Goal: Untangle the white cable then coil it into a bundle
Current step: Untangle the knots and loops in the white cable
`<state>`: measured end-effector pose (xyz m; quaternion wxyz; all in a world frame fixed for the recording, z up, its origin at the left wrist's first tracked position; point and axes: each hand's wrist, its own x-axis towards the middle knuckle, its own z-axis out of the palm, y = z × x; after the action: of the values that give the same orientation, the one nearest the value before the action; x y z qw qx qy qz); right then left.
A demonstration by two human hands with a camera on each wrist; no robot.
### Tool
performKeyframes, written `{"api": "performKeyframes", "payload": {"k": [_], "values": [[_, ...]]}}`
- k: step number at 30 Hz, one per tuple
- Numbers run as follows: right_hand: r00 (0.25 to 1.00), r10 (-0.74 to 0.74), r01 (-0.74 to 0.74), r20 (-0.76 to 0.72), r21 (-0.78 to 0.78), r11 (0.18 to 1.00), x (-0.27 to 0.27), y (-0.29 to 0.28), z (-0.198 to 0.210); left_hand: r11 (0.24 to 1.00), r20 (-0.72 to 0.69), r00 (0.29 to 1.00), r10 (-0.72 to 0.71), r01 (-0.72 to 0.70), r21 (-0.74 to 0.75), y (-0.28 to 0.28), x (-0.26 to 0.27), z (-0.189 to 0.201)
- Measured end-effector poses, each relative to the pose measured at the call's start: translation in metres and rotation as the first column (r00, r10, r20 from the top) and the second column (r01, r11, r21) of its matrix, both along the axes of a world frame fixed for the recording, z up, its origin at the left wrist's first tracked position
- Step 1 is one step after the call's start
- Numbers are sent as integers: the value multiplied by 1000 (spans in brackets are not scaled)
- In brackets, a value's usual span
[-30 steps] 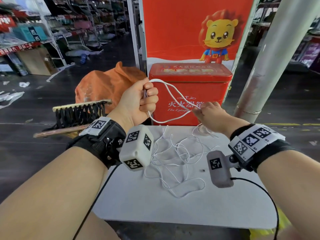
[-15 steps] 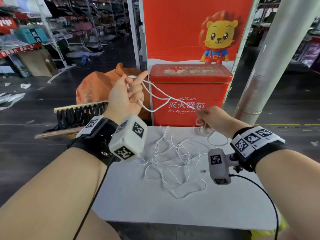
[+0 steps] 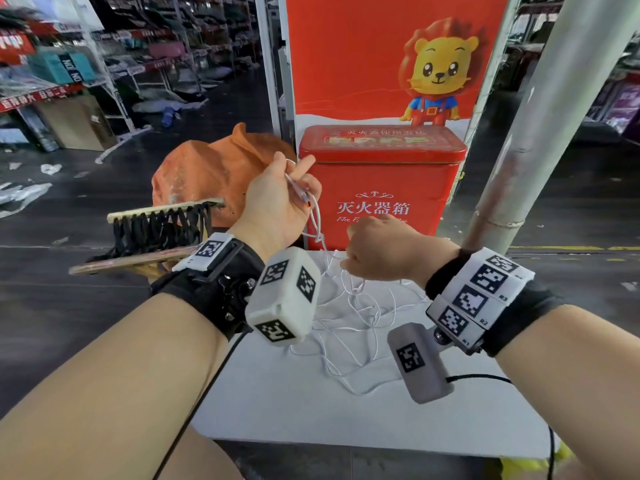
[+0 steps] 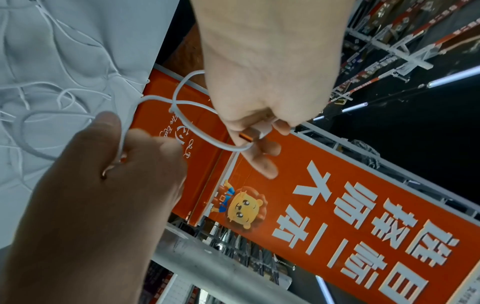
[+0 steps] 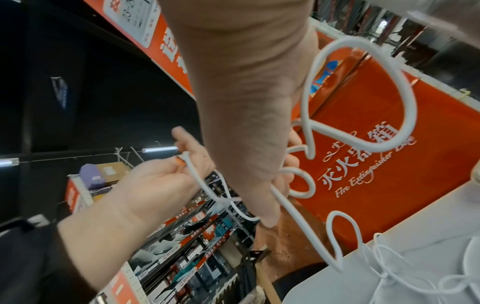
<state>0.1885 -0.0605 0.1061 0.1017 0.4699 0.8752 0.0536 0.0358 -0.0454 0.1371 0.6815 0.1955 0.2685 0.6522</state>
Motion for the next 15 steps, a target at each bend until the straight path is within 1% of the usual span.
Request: {"api": "performKeyframes", "payload": {"k": [2,4,8,12,13,15], "values": [[996,89,-89,7,3,996,-3,-2,1,1000,2,1000,7,-7,-27,-1,5,-3],[990,141,-141,14,9,990,-5,-3,0,999,-51,999,-10,8,-39,0,9,-7],[967,251,-245,-44,121,962,-3,0,-4,996,-170,985,-14,-1,-87,1,15,-15],[942,319,-289,-100,238,927,1,3,-7,993,-214,977,-15,-11,-121,1,18,-18],[933,339,-292,-125,289,912,2,3,-8,990,-235,972,2,-35,-138,1,19,-19],[908,363,-274,-207,362,891,6,3,-8,979,-320,947,32,-95,-183,1,20,-20]]}}
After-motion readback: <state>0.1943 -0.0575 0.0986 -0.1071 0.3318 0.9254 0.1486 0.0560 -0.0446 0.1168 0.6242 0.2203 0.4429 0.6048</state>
